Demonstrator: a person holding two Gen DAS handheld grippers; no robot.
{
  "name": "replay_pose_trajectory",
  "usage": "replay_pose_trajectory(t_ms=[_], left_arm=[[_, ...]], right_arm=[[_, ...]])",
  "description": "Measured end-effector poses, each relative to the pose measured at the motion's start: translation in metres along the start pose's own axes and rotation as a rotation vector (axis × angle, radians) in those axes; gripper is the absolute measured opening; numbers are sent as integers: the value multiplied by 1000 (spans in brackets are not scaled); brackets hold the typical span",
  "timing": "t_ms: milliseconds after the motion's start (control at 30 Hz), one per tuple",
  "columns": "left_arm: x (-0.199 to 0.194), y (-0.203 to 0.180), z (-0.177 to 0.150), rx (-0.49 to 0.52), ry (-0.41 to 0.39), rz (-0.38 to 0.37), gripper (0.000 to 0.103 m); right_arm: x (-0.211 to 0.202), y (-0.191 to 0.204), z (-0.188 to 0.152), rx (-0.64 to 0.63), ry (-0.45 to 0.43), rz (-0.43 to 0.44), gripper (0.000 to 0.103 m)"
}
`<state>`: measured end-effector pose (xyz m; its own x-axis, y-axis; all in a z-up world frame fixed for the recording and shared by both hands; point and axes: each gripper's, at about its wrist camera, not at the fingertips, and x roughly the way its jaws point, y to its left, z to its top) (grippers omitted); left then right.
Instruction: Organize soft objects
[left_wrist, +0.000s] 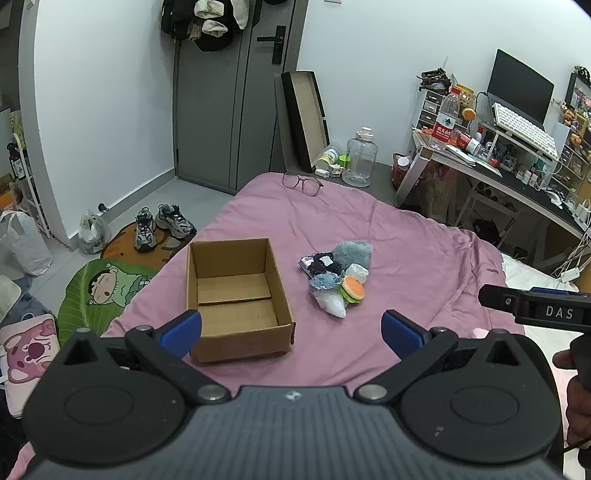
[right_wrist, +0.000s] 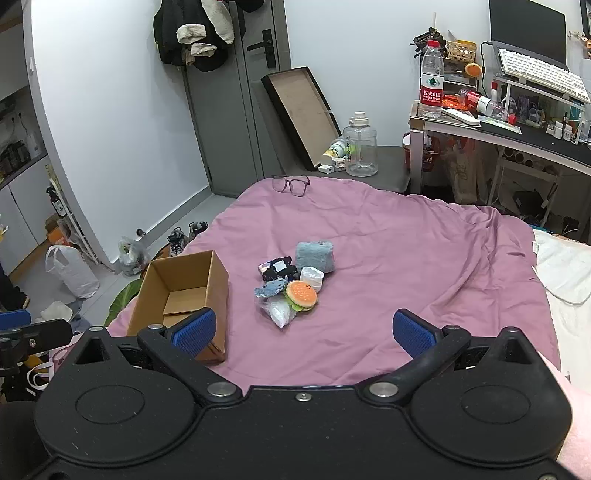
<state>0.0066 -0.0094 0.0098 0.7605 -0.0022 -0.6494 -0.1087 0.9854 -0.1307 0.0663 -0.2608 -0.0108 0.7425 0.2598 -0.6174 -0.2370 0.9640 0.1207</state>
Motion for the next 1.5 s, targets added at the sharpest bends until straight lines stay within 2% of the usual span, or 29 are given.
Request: replay_pose_trajectory(t_ms=[500, 833, 1500], left_arm=[[0, -2, -4, 2, -8, 3, 103], [19, 6, 0, -5, 16, -14, 103], [58, 20, 5, -19, 84, -37, 103]], right_arm=[[6, 2, 5, -6, 18, -12, 103], [14, 2, 4, -4, 33, -39, 103], [55, 8, 5, -9, 112, -86, 103]])
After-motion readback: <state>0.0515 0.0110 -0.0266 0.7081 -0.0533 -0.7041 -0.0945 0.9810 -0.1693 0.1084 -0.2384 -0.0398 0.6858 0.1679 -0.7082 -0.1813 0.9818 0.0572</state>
